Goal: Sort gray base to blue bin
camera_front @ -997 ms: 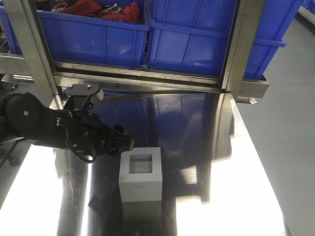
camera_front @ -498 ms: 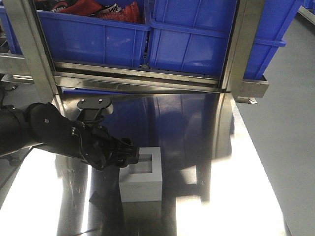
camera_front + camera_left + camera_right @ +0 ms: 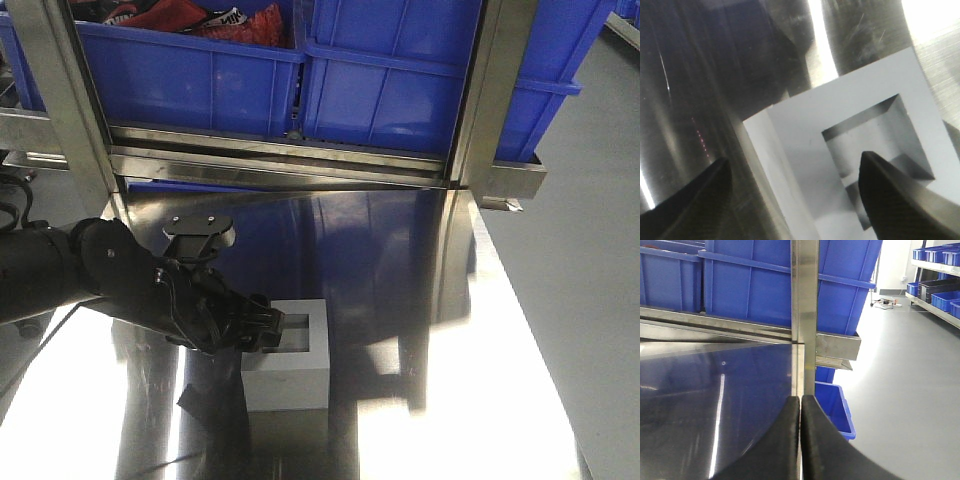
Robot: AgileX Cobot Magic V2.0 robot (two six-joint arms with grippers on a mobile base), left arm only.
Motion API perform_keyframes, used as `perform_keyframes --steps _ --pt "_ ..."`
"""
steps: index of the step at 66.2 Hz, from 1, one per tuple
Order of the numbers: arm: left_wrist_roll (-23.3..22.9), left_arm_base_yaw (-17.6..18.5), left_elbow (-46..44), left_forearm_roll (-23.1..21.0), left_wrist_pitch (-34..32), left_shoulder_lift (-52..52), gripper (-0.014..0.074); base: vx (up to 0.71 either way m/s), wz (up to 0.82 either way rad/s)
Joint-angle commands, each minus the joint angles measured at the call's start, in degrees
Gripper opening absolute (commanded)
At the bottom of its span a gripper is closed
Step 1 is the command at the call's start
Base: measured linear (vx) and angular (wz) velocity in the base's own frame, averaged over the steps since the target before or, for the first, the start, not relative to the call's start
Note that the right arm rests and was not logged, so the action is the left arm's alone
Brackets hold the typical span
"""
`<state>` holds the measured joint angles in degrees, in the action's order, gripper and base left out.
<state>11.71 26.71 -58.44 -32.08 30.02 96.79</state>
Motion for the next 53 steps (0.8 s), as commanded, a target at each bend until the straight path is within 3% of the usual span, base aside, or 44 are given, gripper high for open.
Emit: perform_keyframes --steps 1,28,53 --pt "-0.4 0.4 -1.8 -1.0 -1.9 -2.2 0.0459 0.0 0.0" --pt "-0.3 0.4 -1.8 2.0 -1.0 -2.2 -0.001 0.0 0.0" --pt "-0.2 0.3 -1.8 5.1 -1.7 -2.9 -0.0007 0.0 0.0"
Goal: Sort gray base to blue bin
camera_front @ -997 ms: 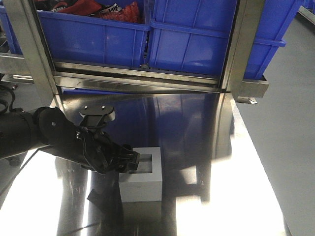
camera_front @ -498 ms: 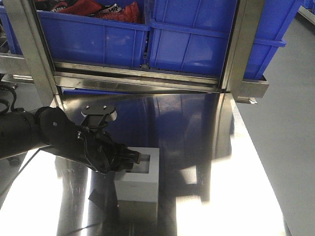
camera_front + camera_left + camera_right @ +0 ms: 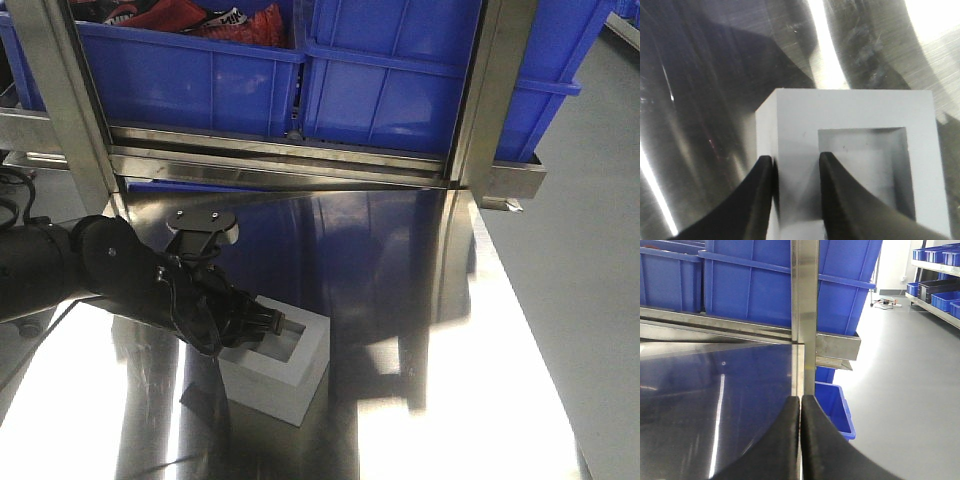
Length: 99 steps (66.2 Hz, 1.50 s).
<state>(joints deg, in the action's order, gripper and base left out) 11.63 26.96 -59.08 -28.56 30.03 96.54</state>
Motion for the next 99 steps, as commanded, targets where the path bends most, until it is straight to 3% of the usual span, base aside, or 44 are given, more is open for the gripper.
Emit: perform_keyframes --steps 1,37,77,99 --pt "-0.1 0.1 -1.2 1.8 -1.9 -2.8 -0.0007 0.0 0.0" --pt "3.4 0.1 0.6 2.6 -10.0 -19.4 -0.0006 0.0 0.0" --pt "4.4 0.1 32.1 2.5 -36.6 -57.4 -0.0006 0.0 0.0" --pt "4.4 0.1 40.5 2.5 -36.9 -71.1 -0.0006 0.0 0.0"
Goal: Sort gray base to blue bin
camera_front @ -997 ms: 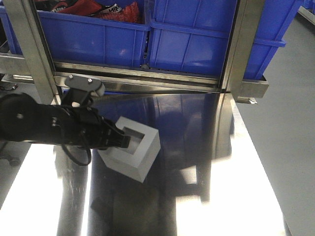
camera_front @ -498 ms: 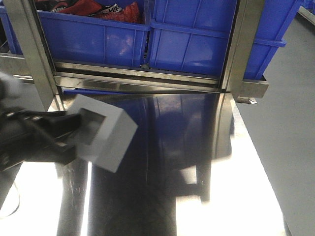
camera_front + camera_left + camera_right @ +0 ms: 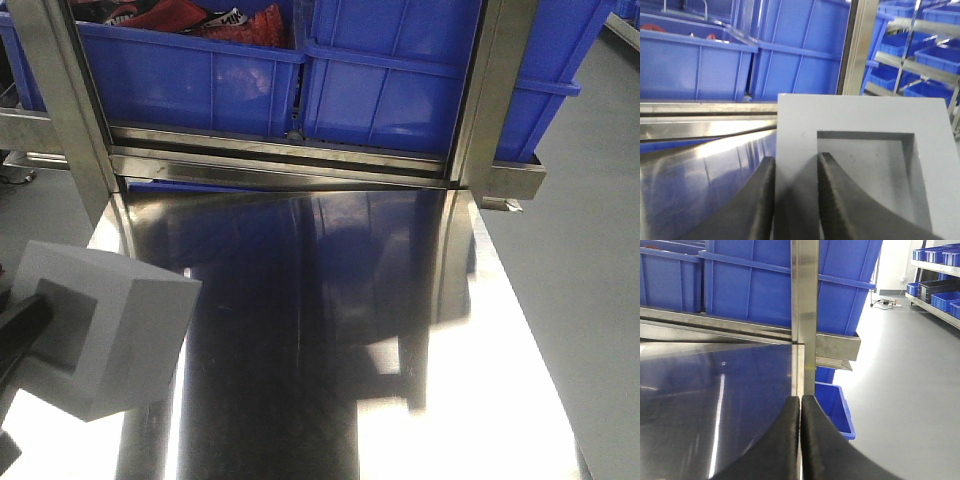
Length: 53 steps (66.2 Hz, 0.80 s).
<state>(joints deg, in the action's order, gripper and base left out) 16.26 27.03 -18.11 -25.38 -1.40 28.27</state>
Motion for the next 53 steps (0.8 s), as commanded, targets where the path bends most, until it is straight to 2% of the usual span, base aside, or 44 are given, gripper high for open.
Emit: perform_keyframes --steps 1,20,53 --pt "-0.2 0.0 -0.2 -0.7 -5.4 -3.3 -0.0006 0.0 0.0" --pt "-0.2 0.0 1.5 -0.7 -2.0 -11.1 -0.0006 0.0 0.0" --pt "-0.2 0.0 1.5 -0.7 0.1 -11.2 -0.0006 0.0 0.0"
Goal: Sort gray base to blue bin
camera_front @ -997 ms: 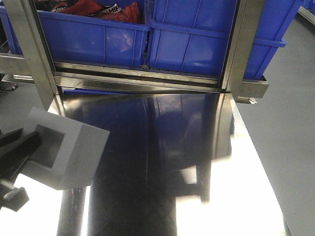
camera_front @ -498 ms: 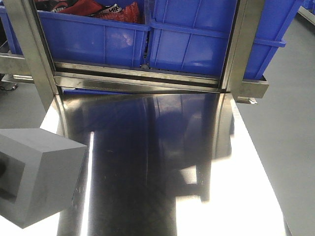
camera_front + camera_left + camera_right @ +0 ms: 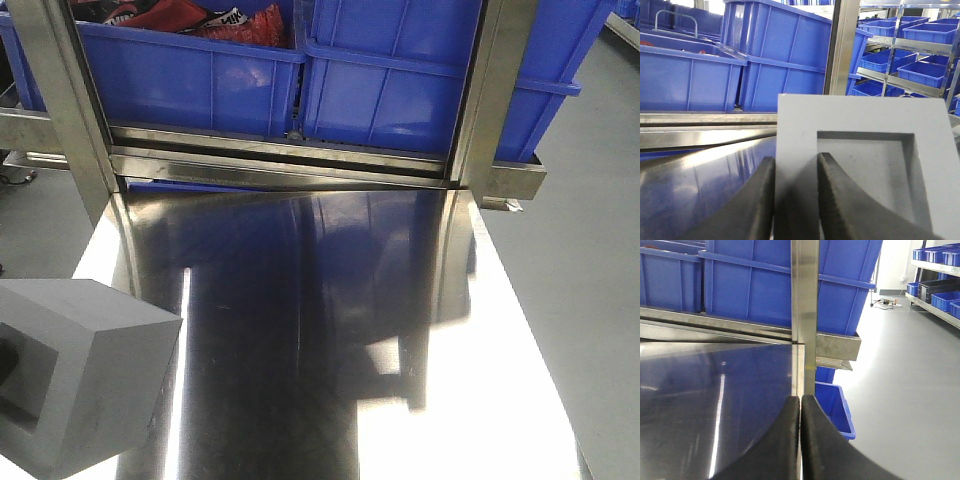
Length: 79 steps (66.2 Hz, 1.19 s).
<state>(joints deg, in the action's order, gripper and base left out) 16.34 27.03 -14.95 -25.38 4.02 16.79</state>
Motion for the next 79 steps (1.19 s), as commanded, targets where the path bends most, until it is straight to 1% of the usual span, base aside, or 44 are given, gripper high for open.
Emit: perform_keyframes --steps 1,47,61,79 --pt "-0.3 0.0 -1.7 -0.7 -5.3 0.3 -0.0006 0.0 0.0" --pt "-0.3 0.0 -1.7 -0.7 -5.1 0.3 -0.0006 -0.01 -0.04" --pt "-0.3 0.0 -1.7 -0.7 -5.1 0.3 -0.0006 -0.07 -0.35" --pt "-0.3 0.0 -1.7 -0.7 -5.1 0.3 -0.0006 -0.1 -0.58"
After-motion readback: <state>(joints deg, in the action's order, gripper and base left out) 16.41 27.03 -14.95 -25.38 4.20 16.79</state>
